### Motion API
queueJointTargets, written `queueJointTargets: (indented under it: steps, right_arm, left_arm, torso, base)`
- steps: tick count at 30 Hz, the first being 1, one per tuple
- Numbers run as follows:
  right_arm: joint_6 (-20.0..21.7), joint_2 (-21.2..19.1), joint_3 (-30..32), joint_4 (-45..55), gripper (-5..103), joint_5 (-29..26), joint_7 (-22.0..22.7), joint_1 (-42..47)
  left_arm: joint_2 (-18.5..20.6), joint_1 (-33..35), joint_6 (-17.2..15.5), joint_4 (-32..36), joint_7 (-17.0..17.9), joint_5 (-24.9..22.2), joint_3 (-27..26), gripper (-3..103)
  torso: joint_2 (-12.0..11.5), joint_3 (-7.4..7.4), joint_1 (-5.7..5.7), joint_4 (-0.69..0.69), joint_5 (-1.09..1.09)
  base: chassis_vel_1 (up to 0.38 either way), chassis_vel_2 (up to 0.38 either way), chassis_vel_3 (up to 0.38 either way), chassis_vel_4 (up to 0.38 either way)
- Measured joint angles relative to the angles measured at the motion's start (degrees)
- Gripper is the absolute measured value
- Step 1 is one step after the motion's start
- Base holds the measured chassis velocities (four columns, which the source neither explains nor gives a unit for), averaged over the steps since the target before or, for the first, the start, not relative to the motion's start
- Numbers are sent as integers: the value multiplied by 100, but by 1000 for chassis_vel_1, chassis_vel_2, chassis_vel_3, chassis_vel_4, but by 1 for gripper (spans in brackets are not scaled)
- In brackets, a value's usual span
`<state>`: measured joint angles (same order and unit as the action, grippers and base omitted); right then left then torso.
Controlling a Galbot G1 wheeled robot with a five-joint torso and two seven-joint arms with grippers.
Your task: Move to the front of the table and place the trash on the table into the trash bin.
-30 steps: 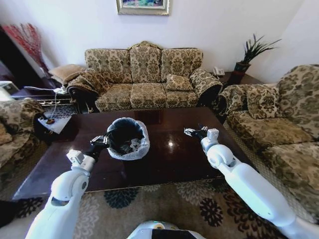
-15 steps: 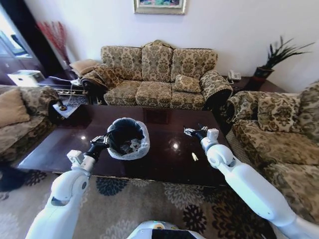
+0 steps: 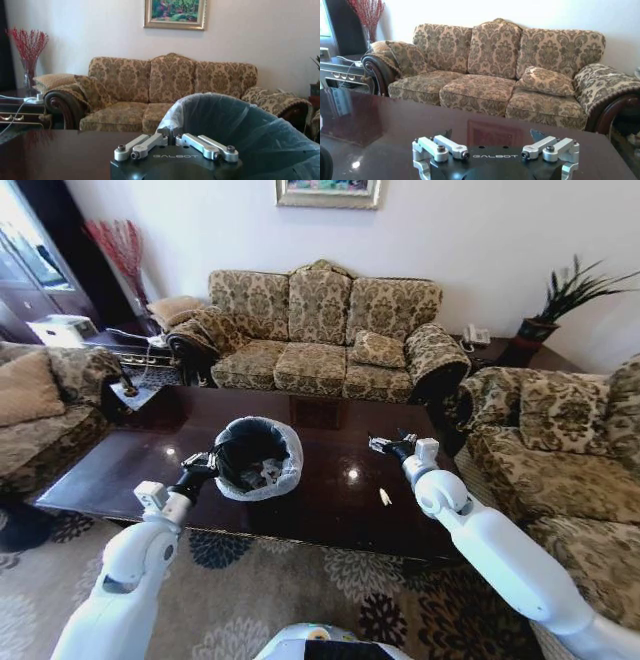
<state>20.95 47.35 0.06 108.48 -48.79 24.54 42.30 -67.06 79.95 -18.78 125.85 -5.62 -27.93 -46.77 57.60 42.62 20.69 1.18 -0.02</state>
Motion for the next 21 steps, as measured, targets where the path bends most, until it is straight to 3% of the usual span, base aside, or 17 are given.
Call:
queueJointTargets:
  steps: [21]
  right_arm:
    - [1, -2, 0, 1, 100, 0, 0, -1]
  left_arm:
    - [0, 0, -5, -1, -4, -2, 3, 2]
  torso:
    - [0, 0, -1, -2, 3]
  base:
    - [0, 0, 0, 0]
